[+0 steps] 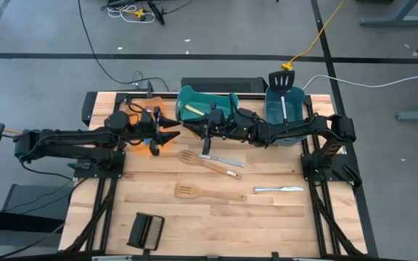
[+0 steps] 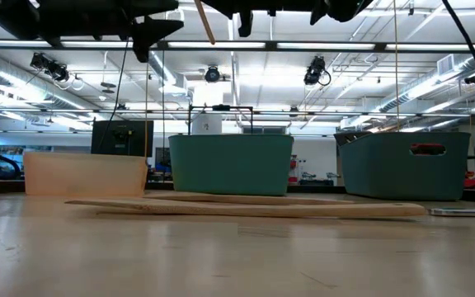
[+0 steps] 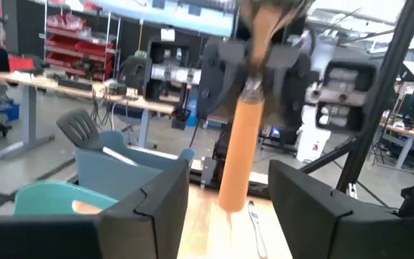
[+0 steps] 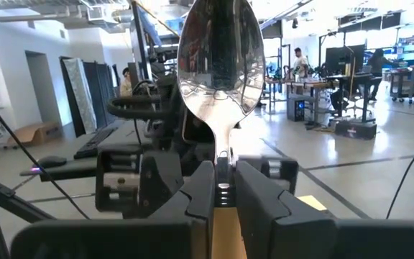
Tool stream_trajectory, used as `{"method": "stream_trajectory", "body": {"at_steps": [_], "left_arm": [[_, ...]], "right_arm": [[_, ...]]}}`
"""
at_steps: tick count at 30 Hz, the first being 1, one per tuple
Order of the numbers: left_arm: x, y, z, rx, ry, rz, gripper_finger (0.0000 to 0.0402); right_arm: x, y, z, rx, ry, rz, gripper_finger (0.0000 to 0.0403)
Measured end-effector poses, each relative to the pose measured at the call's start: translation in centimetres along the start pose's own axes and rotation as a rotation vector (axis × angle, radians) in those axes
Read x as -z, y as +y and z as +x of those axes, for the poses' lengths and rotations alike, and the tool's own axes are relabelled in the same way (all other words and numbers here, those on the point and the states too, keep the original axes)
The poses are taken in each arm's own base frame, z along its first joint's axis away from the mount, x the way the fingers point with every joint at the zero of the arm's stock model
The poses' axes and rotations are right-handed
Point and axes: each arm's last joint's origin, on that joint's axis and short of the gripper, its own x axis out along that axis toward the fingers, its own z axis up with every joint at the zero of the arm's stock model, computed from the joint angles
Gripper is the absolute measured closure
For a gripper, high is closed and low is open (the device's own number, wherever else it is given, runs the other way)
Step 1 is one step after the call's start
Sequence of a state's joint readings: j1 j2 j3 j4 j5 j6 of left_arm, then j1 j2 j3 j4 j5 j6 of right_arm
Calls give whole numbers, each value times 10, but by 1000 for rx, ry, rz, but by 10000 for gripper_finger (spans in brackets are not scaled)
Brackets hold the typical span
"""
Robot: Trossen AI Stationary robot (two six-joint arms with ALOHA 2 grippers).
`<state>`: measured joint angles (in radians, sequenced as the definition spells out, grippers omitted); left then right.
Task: Pick & Place Kitchen Items
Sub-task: Put the yellow spoon into the orange bin
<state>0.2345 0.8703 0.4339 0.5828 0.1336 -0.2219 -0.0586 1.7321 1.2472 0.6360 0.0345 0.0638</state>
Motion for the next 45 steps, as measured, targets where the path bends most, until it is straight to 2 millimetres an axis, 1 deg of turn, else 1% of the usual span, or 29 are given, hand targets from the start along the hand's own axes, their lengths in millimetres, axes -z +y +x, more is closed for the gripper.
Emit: {"method": "stream_trajectory", "body": {"at_steps": [7,11,20,26,38,45], "left_arm": [[14,-3,15,33,17,-4,209],[16,-4,22,53,-14,14,209],[26,0,32,19,-26,19,209],[30,1,37,25,-50,21,209],[31,0,44,61,-144,29,209],[31,1,60,64,-134,9,211]], "right_arm": [[0,0,0,0,1,-1,358],[0,0,0,1,2,0,358],[0,0,0,1,2,0,358],[0,0,0,1,3,5,357],[1,0,0,2,9,2,357],[1,0,0,2,9,1,357]]}}
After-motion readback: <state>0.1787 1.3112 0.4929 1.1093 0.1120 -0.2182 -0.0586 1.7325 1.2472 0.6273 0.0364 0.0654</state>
